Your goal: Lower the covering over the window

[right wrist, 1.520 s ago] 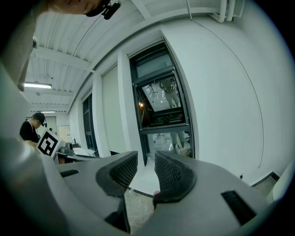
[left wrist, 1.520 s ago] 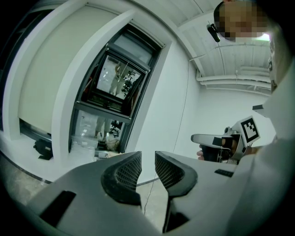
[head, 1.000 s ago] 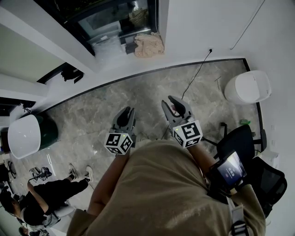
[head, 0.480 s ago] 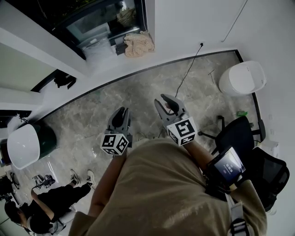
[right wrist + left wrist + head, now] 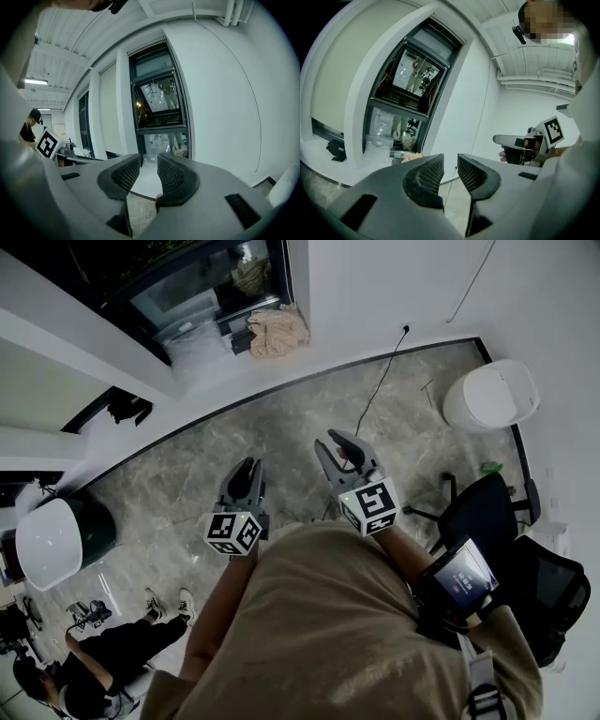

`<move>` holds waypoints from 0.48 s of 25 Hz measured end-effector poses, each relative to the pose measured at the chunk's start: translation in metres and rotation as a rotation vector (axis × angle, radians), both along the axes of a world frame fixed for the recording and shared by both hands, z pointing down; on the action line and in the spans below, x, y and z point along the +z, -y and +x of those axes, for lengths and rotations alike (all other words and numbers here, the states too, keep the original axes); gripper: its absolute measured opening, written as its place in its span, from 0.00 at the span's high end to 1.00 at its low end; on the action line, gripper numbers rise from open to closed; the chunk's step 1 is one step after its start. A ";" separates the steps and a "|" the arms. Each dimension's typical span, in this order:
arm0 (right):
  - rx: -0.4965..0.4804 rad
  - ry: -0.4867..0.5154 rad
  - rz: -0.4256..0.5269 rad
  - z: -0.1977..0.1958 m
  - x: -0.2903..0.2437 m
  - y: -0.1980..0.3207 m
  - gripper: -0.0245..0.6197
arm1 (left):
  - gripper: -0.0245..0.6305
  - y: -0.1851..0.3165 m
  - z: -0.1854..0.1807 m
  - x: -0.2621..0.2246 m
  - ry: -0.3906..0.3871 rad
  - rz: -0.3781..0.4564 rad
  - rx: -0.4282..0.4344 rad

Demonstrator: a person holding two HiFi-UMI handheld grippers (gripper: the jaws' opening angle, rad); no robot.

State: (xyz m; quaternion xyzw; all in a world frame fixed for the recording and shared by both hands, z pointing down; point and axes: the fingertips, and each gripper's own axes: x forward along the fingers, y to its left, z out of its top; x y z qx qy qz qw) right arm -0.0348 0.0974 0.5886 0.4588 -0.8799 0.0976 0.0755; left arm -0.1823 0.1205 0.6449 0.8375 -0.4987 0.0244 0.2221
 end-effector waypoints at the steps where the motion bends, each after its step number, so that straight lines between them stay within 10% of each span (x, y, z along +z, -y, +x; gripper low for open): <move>1: -0.001 -0.005 0.000 0.000 0.000 0.000 0.77 | 0.81 0.000 0.000 0.000 0.000 0.000 0.001; 12: -0.071 -0.109 0.021 -0.013 0.001 -0.005 0.92 | 0.81 0.001 0.001 0.000 0.001 0.001 0.001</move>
